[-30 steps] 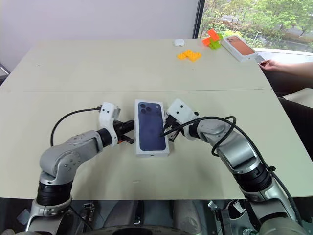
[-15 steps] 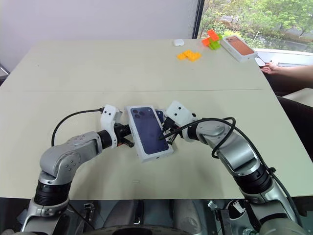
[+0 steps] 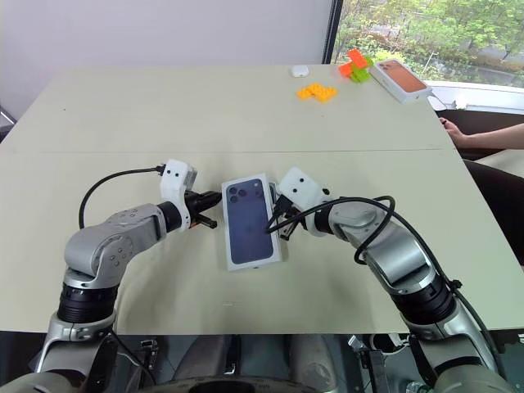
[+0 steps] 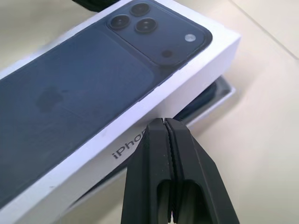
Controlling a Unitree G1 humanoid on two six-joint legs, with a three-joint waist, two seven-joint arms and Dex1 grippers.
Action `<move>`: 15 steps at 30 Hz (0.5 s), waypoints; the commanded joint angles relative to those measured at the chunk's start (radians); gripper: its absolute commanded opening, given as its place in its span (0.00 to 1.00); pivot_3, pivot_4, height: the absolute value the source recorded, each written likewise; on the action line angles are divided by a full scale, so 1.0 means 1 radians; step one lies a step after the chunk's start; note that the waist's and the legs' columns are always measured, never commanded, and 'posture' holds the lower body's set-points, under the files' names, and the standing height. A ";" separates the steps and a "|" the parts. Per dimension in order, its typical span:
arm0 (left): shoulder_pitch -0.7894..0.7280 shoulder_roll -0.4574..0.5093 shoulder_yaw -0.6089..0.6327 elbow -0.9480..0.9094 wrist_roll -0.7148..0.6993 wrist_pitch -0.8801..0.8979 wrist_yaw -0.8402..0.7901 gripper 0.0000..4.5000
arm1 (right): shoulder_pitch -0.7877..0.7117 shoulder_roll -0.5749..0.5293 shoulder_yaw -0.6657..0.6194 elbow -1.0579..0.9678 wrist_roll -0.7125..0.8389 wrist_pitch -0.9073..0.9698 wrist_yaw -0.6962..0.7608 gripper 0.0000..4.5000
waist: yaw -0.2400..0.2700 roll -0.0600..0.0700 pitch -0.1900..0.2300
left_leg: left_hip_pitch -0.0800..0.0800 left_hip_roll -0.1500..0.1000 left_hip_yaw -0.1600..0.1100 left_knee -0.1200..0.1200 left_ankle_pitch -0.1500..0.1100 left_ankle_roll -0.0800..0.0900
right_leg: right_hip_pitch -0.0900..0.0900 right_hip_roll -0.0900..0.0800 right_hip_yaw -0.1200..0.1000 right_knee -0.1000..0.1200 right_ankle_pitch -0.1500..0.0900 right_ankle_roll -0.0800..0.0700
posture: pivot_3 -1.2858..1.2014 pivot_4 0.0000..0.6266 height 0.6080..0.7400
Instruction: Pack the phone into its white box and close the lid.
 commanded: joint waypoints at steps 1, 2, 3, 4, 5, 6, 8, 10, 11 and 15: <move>-0.020 -0.019 -0.016 -0.027 -0.005 0.003 -0.007 0.00 | -0.013 0.004 -0.019 -0.024 0.000 -0.007 -0.003 0.01 | 0.000 0.000 0.000 | 0.000 0.000 0.000 0.000 0.000 0.000 | 0.000 0.000 0.000 0.000 0.000 0.000 | 0.52 0.24 1.00; -0.023 -0.022 -0.018 -0.027 -0.004 0.003 -0.007 0.00 | -0.015 0.004 -0.021 -0.023 0.000 -0.007 -0.003 0.01 | 0.001 0.000 0.000 | 0.000 0.000 0.000 0.000 0.000 0.000 | 0.000 0.000 0.000 0.000 0.000 0.000 | 0.52 0.24 1.00; -0.025 -0.024 -0.019 -0.026 -0.002 0.004 -0.006 0.00 | -0.016 0.003 -0.022 -0.021 0.000 -0.007 -0.002 0.01 | 0.001 0.000 0.000 | 0.000 0.000 0.000 0.000 0.000 0.000 | 0.000 0.000 0.000 0.001 0.000 0.000 | 0.52 0.24 1.00; -0.027 -0.027 -0.019 -0.025 -0.001 0.005 -0.005 0.00 | -0.018 0.003 -0.023 -0.020 0.000 -0.007 -0.002 0.01 | 0.001 0.000 0.000 | 0.000 0.000 0.000 0.000 0.000 0.000 | 0.000 0.000 0.000 0.001 0.000 0.000 | 0.52 0.24 1.00; -0.028 -0.028 -0.018 -0.025 0.000 0.006 -0.004 0.00 | -0.019 0.003 -0.023 -0.019 0.001 -0.007 -0.002 0.01 | 0.001 0.000 0.000 | 0.000 0.000 0.000 0.000 0.000 0.000 | 0.000 0.000 0.000 0.001 0.000 0.000 | 0.52 0.24 1.00; -0.030 -0.033 -0.019 -0.025 -0.001 0.006 -0.005 0.00 | -0.020 0.001 -0.024 -0.018 0.000 -0.007 -0.001 0.01 | 0.001 0.000 0.000 | 0.000 0.000 0.000 0.000 0.000 0.001 | 0.000 0.000 0.000 0.001 0.000 0.000 | 0.52 0.24 1.00; -0.033 -0.041 -0.019 -0.027 -0.002 0.010 -0.005 0.00 | -0.021 -0.001 -0.027 -0.016 0.001 -0.006 -0.001 0.01 | 0.001 0.000 0.000 | 0.000 0.000 0.000 0.000 0.000 0.001 | 0.000 0.000 0.000 0.001 0.000 0.000 | 0.52 0.24 1.00; -0.035 -0.046 -0.022 -0.032 0.002 0.011 -0.007 0.00 | -0.018 -0.006 -0.028 -0.018 0.001 -0.005 0.001 0.01 | 0.001 0.000 0.000 | 0.000 0.000 0.000 0.000 0.000 0.001 | 0.000 0.000 0.000 0.001 0.000 0.000 | 0.52 0.24 1.00; -0.036 -0.048 -0.022 -0.033 0.003 0.012 -0.007 0.00 | -0.018 -0.008 -0.028 -0.018 0.001 -0.004 0.002 0.01 | 0.001 0.000 0.000 | 0.000 0.000 0.000 0.000 0.000 0.001 | 0.000 0.000 0.000 0.001 0.000 0.000 | 0.52 0.24 1.00; -0.045 -0.054 -0.024 -0.029 0.014 0.015 -0.007 0.00 | -0.018 -0.007 -0.028 -0.011 0.000 -0.005 0.000 0.01 | 0.001 0.000 0.000 | 0.000 0.000 0.000 0.000 0.000 0.000 | 0.000 0.000 0.000 0.001 0.000 0.000 | 0.52 0.24 1.00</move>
